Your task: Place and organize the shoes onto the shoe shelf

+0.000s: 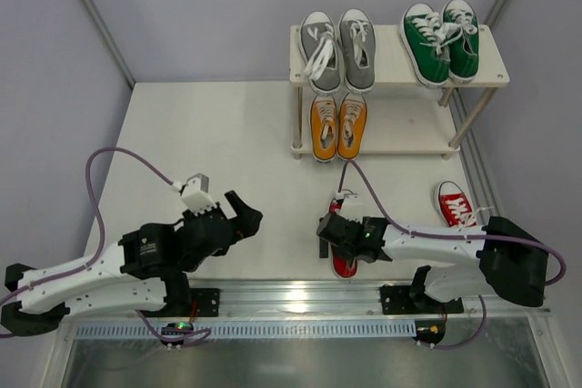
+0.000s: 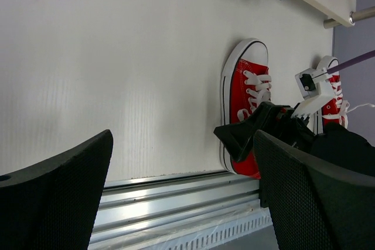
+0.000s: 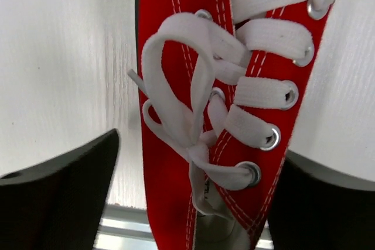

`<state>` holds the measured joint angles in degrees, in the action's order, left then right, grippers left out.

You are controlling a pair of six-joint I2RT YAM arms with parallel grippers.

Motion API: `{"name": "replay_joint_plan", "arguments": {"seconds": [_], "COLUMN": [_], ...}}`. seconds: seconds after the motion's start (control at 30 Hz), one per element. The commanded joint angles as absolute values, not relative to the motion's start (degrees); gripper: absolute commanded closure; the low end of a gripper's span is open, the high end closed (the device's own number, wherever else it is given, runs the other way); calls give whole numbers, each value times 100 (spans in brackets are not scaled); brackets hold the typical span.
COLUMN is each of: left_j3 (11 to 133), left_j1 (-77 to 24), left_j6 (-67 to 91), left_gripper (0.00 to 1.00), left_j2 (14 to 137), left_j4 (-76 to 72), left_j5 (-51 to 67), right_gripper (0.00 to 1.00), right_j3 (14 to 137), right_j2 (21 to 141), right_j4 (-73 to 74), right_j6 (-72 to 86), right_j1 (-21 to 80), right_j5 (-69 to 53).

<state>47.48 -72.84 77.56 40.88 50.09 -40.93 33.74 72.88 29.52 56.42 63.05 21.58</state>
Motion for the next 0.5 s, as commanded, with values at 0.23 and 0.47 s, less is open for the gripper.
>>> {"name": "replay_joint_plan", "arguments": {"seconds": [0.23,0.47], "left_j3": [4658,4466], "left_j1": [-7268,-7269], "left_j6": [7796,7559], "left_gripper": [0,0], "left_j2": [3736,3201], "left_j4": [5388,5318], "left_j5": [-4342,-4395], "right_gripper": [96,96], "right_j3": [3111,3576], "right_j2": [6997,5442], "right_j4": [3145,4295], "right_j6": [6056,5546], "right_j1": [6337,6328], "right_j5": [2742,2803]}}
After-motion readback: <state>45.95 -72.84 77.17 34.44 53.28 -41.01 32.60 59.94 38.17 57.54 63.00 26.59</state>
